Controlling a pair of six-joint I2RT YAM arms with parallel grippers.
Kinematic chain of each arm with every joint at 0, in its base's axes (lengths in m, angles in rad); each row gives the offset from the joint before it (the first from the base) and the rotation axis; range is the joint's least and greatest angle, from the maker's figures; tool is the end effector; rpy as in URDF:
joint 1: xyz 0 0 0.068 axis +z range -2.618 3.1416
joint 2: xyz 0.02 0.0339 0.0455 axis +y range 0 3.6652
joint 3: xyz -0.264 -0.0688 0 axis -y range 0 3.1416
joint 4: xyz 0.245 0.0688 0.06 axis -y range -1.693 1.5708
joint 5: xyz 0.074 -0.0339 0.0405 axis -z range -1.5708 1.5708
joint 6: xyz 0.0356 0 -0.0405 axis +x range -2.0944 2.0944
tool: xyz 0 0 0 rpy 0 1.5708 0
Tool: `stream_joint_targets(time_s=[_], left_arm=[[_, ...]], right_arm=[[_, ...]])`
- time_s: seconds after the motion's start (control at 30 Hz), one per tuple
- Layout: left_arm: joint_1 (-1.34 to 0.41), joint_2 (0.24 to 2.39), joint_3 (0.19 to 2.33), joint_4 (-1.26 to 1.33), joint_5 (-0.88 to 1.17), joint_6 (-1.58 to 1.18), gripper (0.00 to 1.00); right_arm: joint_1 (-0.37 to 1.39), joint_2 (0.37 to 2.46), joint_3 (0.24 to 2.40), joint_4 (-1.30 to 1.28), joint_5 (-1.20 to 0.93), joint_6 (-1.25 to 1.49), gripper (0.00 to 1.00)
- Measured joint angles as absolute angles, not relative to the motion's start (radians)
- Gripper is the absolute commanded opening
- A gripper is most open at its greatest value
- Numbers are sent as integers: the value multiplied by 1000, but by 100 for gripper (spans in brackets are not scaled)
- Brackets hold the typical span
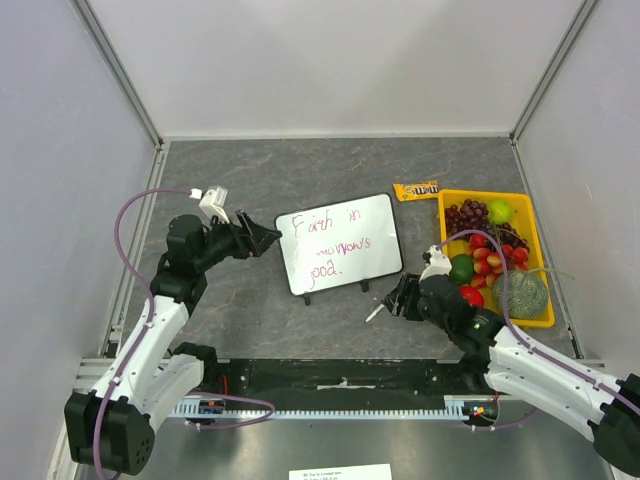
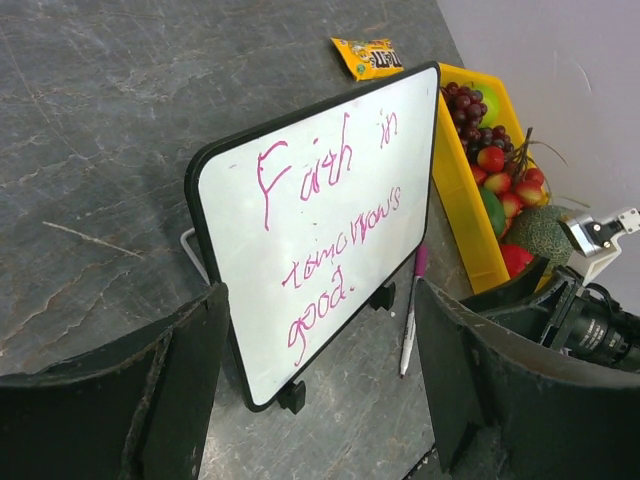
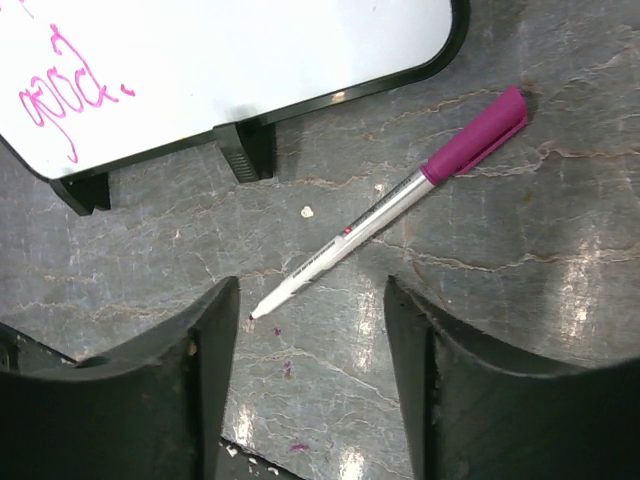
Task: Write a sentence on the whiteboard
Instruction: Put down the whiteboard marker at the center of the board, then reset both arms
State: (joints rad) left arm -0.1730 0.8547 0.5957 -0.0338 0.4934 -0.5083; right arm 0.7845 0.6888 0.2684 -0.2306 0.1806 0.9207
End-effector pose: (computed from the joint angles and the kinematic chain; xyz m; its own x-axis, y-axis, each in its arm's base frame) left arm 0.1939 -0.0510 0.2775 -0.5396 -0.3408 -0.7699 0.3843 0.7139 -0.5854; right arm 0.1114 0.1022 0.1700 -0.7323 0.3755 -0.5681 -0.0180 0.8233 0.5673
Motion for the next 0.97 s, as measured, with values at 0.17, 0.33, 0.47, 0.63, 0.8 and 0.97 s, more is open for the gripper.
stream_joint_targets(time_s=[0.17, 0.33, 0.47, 0.63, 0.8, 0.97], left_arm=[[-173, 853, 596, -31, 502, -516, 79], [-173, 822, 596, -20, 498, -524, 79], [-173, 794, 596, -19, 471, -526, 80], [-173, 783, 595, -25, 414, -525, 80], [-173, 782, 595, -48, 355, -525, 80], [-173, 772, 595, -59, 302, -525, 78]], right_arm=[[776, 689, 283, -243, 203, 889, 87], [776, 701, 355, -251, 225, 827, 98], [776, 718, 439, -253, 250, 754, 98], [776, 733, 535, -257, 304, 648, 98], [776, 753, 610, -257, 377, 561, 98], [775, 787, 648, -257, 455, 502, 98]])
